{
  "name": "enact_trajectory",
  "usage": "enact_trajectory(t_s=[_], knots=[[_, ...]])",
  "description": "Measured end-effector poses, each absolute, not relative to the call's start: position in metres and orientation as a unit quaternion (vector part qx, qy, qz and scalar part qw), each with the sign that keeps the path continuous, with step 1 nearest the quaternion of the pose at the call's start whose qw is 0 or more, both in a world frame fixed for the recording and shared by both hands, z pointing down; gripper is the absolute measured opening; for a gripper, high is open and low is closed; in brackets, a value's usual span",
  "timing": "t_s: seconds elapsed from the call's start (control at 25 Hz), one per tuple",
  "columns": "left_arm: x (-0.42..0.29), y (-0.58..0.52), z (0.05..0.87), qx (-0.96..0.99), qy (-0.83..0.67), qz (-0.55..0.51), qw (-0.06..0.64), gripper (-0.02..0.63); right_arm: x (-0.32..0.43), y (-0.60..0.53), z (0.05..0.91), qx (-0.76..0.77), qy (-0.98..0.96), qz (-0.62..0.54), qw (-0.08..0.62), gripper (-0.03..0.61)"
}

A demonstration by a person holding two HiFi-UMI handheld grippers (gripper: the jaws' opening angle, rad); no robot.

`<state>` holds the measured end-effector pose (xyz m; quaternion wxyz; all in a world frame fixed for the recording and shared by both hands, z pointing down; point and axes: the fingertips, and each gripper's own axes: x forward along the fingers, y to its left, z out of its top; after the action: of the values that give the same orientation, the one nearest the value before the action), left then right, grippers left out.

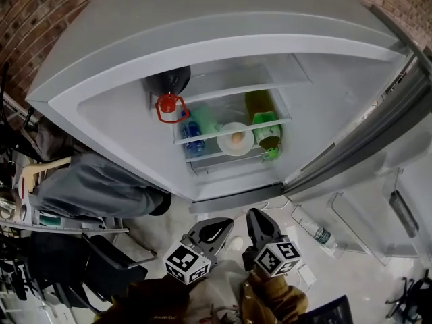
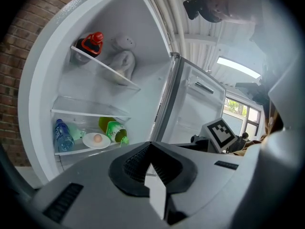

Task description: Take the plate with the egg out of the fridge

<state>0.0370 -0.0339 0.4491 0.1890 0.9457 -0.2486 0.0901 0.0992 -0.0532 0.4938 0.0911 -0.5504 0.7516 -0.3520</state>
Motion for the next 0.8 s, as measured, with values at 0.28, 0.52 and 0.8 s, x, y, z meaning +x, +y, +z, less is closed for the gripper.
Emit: enact_trajectory(t_s=[0.28,0.52,0.8], knots=[[0.032,-0.051,0.487,0.936,-0.276,0.124,0.178,-0.005,0.096,-0.074,0.521,-0.536,0.743,-0.39,0.096,0.006],[0.035,-0.062,0.508,0.92,-0.317,0.135,0.186,-0.003,0.089,-0.081,0.527,-0.53,0.754,-0.381,0.069,0.006],[0.037,-0.079,0.521,0.91,-0.339,0.124,0.206,-0.003,0.078,-0.09,0.535,-0.507,0.769,-0.386,0.053,0.006]])
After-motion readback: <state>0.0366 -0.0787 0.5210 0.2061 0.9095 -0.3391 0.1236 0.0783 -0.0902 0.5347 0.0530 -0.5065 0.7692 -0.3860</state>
